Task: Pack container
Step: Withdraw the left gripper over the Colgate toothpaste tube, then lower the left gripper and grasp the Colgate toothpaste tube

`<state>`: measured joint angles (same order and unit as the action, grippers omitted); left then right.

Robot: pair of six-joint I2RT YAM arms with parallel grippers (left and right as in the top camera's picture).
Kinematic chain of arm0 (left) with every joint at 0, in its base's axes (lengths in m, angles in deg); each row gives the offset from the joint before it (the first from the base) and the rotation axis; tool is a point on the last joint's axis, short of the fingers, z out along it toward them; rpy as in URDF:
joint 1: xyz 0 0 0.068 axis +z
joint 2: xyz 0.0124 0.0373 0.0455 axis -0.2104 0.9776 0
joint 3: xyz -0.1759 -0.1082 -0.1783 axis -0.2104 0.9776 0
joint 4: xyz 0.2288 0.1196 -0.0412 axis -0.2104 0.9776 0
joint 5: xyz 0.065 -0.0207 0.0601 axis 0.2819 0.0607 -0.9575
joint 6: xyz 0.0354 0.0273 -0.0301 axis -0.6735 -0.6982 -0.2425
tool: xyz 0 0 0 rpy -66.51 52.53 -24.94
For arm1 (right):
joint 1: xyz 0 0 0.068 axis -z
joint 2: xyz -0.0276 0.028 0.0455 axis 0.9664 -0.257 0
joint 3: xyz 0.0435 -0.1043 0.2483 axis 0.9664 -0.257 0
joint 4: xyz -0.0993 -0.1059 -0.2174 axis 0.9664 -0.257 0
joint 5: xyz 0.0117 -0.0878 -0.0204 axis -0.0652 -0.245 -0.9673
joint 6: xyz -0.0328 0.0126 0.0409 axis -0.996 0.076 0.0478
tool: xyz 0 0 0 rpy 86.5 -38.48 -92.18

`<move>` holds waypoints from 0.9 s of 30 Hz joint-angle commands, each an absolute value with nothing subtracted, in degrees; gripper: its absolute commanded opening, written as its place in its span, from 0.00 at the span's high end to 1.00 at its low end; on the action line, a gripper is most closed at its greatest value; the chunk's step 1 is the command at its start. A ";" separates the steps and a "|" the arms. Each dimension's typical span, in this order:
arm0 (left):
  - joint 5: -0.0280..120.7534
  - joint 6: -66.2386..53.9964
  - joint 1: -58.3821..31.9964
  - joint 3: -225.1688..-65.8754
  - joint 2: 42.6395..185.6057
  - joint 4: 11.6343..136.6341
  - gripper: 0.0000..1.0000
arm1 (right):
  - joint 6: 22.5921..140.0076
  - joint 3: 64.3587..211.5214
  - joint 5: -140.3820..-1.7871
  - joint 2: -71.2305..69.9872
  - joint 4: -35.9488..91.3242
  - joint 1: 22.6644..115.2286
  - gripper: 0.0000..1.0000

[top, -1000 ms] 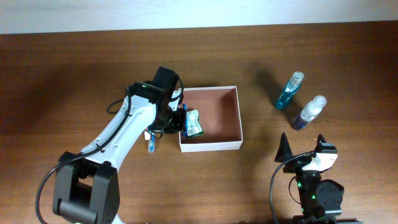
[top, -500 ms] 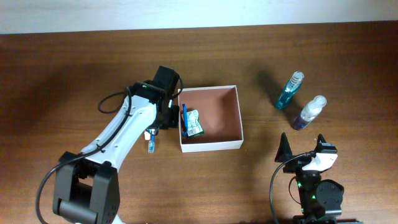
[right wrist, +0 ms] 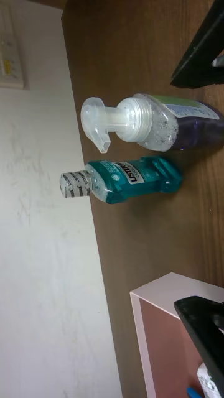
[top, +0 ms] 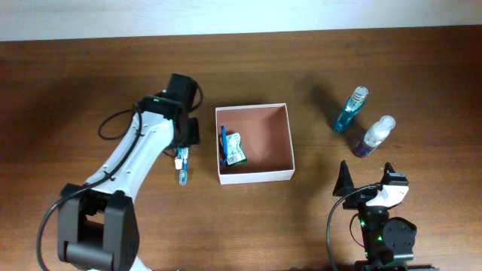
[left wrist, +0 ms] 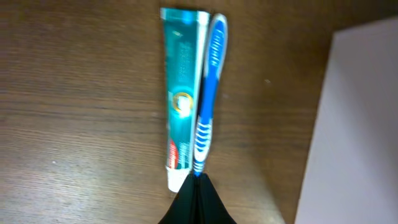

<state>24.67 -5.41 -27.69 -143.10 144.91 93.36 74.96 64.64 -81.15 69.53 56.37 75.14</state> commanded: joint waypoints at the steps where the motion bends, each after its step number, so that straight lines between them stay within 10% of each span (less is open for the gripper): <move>1: 23.91 -4.67 -27.30 -142.22 144.03 92.75 0.80 | 75.35 64.38 -81.24 69.90 55.94 75.60 0.02; 6: 23.88 -4.67 -27.30 -140.69 144.08 90.17 0.63 | 75.35 64.38 -81.24 69.90 55.94 75.60 0.02; 27: 24.67 -8.78 -20.90 -139.82 152.32 86.84 0.63 | 75.38 64.38 -81.24 69.90 55.94 75.60 0.02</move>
